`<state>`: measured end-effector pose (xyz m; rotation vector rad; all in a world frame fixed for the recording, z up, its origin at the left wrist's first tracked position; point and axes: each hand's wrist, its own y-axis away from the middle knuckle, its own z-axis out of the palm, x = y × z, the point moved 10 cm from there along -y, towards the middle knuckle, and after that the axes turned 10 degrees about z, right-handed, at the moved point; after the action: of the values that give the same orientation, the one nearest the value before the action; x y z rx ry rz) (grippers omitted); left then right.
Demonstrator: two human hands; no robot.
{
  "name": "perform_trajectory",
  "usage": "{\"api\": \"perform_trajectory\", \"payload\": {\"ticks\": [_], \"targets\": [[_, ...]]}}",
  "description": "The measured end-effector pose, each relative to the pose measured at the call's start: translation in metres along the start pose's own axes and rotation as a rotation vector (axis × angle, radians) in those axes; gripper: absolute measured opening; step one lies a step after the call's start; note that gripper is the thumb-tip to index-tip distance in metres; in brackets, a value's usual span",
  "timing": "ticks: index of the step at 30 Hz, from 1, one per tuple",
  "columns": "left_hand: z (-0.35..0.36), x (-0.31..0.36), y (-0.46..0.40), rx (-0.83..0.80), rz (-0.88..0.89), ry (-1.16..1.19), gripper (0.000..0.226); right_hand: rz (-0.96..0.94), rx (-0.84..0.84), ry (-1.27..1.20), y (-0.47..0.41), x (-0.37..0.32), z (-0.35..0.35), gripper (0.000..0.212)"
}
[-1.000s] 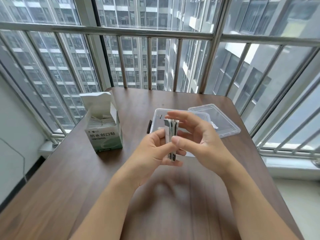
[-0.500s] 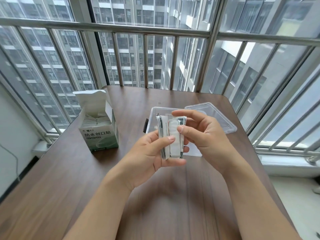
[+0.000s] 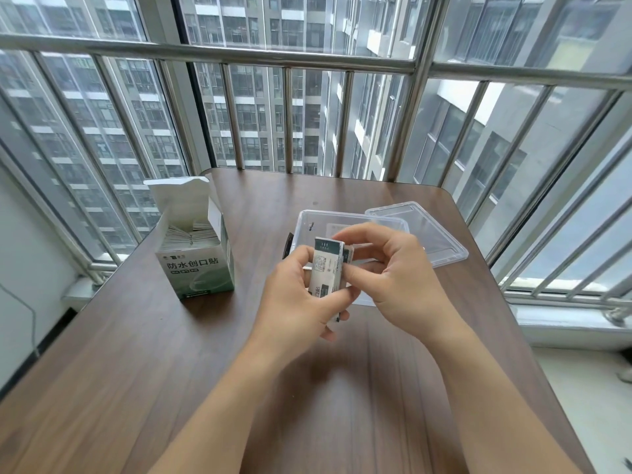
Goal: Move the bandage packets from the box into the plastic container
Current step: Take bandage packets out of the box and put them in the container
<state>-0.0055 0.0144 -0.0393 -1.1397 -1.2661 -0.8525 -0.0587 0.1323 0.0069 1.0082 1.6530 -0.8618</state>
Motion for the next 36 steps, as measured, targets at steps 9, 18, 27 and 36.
{"api": "perform_trajectory", "payload": {"ticks": [9, 18, 27, 36], "targets": [[-0.010, 0.014, 0.004, 0.126, 0.104, -0.205, 0.031, -0.001, 0.032, 0.082, -0.002, 0.002, 0.000, 0.021], [-0.007, 0.029, 0.007, 0.176, 0.301, -0.656, 0.025, 0.042, -0.004, -0.034, -0.003, 0.006, 0.006, 0.018], [0.022, -0.008, 0.008, -0.179, -0.131, 0.045, 0.014, 0.037, 0.057, -0.116, -0.005, 0.006, -0.012, 0.017], [-0.008, 0.020, 0.000, 0.117, 0.300, -0.393, 0.024, -0.021, -0.024, -0.144, -0.001, -0.011, -0.003, 0.041]]}}
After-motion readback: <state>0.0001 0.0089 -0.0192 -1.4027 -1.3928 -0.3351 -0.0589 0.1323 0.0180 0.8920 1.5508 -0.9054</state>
